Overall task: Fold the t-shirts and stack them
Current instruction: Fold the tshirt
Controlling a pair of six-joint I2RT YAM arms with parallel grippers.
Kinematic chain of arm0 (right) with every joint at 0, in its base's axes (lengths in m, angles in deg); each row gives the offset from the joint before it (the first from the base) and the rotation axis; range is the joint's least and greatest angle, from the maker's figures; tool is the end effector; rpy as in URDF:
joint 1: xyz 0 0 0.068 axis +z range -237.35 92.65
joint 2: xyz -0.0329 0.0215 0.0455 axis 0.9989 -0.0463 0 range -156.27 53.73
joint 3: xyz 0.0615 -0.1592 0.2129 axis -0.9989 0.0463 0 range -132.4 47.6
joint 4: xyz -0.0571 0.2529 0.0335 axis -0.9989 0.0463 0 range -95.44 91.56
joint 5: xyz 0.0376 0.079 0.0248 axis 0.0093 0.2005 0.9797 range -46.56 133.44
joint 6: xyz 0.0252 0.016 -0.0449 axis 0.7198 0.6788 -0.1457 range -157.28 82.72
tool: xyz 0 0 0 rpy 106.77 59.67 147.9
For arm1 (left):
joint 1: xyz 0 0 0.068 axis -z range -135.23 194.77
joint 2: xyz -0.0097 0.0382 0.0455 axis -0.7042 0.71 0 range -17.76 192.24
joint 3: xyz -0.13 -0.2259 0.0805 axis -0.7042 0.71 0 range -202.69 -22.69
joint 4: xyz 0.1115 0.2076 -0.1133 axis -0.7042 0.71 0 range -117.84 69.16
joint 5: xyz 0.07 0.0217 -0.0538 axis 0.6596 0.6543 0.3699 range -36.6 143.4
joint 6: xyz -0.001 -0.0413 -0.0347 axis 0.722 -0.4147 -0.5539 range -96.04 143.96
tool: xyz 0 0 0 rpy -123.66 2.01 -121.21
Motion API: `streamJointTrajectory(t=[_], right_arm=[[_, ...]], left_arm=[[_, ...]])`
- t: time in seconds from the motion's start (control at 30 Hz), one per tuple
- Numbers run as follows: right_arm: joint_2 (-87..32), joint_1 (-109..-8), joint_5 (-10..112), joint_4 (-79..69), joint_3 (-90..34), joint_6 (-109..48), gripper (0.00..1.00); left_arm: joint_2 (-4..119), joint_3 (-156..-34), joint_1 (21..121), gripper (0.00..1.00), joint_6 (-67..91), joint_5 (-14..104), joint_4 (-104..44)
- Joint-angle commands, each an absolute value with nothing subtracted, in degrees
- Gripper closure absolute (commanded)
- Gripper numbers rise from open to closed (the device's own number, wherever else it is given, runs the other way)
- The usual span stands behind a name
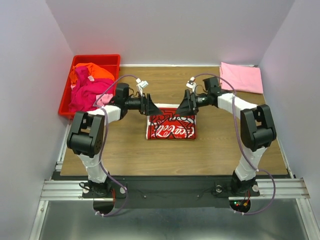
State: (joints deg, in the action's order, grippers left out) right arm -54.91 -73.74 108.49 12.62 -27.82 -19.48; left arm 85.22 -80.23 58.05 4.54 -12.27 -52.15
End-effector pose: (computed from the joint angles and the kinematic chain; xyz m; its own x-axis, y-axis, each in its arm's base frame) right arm 0.3791 0.1248 0.2102 -0.9209 -0.0902 -0.3793 -0.3875 0.3194 0.8648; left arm 0.3591 -0.1181 0.2062 -0.6374 0.0097 -0.7704 0.7527 0.2215 -0.6200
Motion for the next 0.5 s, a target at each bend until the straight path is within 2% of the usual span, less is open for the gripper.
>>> streamJointTrajectory(t=[0.0,0.27,0.47], right_arm=[[-56.74,-71.7,107.86,11.7,-22.11,-20.84,0.0],[-64.21,-72.93,104.09,12.13,-22.18,-26.72,0.0],[-64.4,-76.27,103.19,17.83,-27.8,-29.72,0.0]], left_arm=[[85.94,-77.01,61.02,0.02,5.06,-13.04,-52.88],[94.38,-76.92,60.33,0.02,3.83,-9.09,-54.64],[92.21,-78.32,57.78,0.02,6.64,-8.73,-51.49]])
